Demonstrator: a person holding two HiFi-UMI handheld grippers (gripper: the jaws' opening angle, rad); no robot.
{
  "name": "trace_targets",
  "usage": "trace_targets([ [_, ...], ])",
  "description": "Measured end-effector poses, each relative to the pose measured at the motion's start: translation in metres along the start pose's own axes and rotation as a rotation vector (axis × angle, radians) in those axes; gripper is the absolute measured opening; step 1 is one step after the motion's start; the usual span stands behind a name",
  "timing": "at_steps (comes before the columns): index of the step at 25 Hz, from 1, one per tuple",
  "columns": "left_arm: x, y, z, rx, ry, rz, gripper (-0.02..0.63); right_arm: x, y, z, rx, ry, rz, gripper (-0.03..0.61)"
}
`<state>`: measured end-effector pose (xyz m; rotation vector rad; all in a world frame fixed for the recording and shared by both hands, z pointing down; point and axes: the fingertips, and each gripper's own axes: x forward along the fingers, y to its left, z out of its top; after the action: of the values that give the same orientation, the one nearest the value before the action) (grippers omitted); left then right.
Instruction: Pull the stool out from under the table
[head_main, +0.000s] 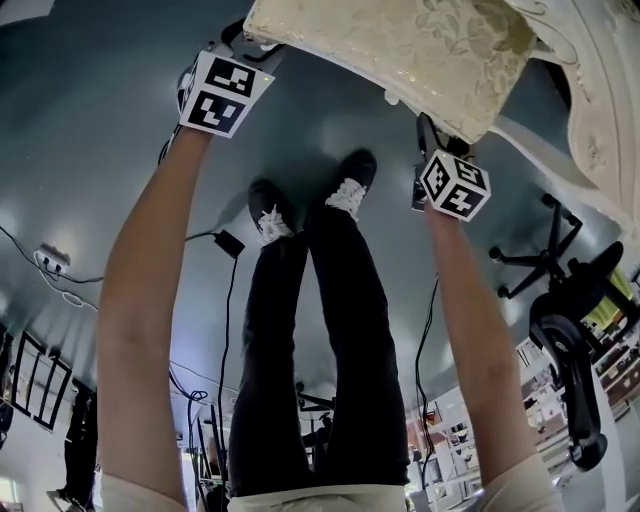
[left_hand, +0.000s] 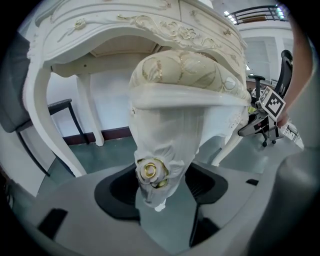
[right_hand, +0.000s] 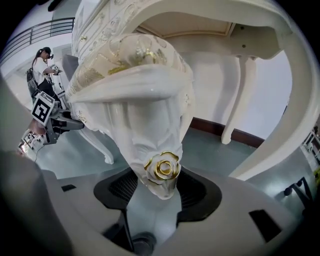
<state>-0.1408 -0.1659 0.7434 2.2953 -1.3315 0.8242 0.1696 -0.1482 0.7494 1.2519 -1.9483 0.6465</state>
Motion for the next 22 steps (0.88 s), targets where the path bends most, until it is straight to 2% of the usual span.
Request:
trace_targets([
  [5, -0.018, -0.013, -0.014, 0.006, 0.01, -0.009, 0.288, -0.014, 0.011, -0.023, 0.011, 0.006, 0.011, 0.272],
  [9, -0.04, -0.037, -0.04, -0.023, 0.005, 0.014, 0.29, -0.031, 0.018, -0.053, -0.003, 0.018, 0.011, 0.271],
  [16, -0.065, -0.052, -0.058, -0.064, 0.037, 0.002, 0.29, -0.046, 0.028, -0.068, -0.029, 0.074, 0.021, 0.27],
  [22, -0.086, -0.072, -0.079, -0.089, 0.054, 0.004, 0.288, -0.061, 0.035, -0.09, -0.046, 0.083, 0.034, 0.27],
])
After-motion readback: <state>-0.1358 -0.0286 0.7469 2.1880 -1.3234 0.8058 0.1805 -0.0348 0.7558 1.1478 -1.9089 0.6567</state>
